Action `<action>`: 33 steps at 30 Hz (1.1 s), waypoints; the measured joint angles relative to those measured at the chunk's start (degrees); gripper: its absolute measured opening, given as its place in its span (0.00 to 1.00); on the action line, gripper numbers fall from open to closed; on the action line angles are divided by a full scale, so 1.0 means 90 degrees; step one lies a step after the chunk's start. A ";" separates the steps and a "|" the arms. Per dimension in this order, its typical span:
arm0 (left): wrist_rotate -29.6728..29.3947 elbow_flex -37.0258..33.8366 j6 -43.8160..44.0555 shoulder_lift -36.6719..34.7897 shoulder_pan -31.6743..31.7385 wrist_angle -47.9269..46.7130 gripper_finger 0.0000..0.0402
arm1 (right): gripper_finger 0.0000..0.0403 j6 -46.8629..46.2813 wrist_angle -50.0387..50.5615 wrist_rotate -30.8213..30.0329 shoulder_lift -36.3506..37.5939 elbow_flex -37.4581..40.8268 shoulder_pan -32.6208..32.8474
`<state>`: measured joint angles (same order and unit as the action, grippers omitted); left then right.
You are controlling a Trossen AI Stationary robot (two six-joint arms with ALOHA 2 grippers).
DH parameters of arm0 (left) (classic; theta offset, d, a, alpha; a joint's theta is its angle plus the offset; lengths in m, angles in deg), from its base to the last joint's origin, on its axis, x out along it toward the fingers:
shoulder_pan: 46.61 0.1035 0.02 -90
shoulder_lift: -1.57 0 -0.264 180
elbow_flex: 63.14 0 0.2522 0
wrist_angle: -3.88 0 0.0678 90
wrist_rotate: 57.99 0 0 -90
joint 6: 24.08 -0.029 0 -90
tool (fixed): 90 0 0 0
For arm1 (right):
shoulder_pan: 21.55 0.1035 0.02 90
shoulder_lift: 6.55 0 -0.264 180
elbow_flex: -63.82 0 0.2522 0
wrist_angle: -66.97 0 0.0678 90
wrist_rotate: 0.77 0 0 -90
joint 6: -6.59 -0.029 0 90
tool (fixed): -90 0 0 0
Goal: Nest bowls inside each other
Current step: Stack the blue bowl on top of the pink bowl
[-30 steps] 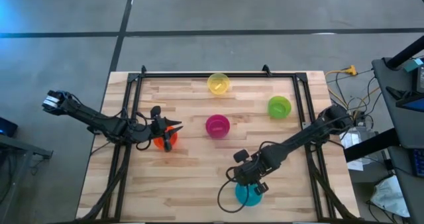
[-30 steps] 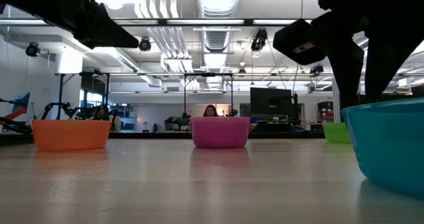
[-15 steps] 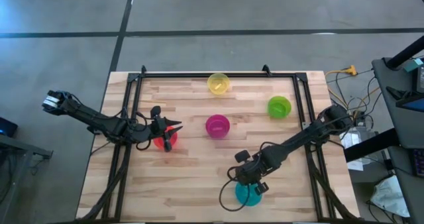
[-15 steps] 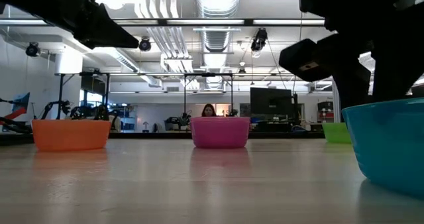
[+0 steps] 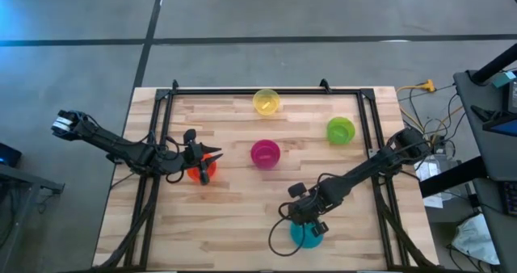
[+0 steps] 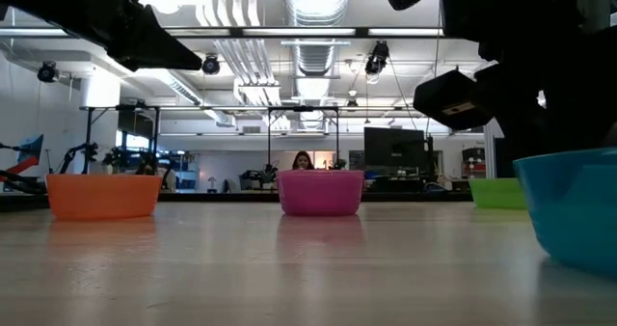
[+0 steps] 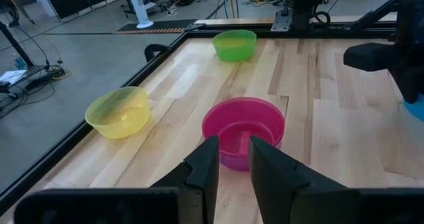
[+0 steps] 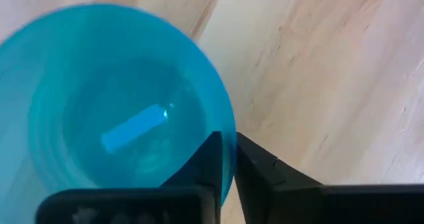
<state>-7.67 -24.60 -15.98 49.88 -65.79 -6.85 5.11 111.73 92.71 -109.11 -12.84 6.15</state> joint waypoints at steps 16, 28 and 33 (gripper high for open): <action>-0.0001 0.0000 0.0000 0.0000 0.0005 0.0003 0.17 | 0.02 0.0146 0.2183 0.0096 0.0002 -0.1280 -0.0127; -0.0001 0.0000 0.0000 -0.0001 0.0002 0.0004 0.17 | 0.02 0.0160 0.4485 -0.0147 0.0002 -0.4079 -0.0247; -0.0001 0.0000 0.0000 -0.0001 0.0000 0.0006 0.17 | 0.02 0.0150 0.4663 -0.0295 0.0002 -0.4440 -0.0238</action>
<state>-7.67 -24.60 -15.98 49.88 -65.79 -6.80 6.46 153.70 90.05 -109.09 -52.80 4.01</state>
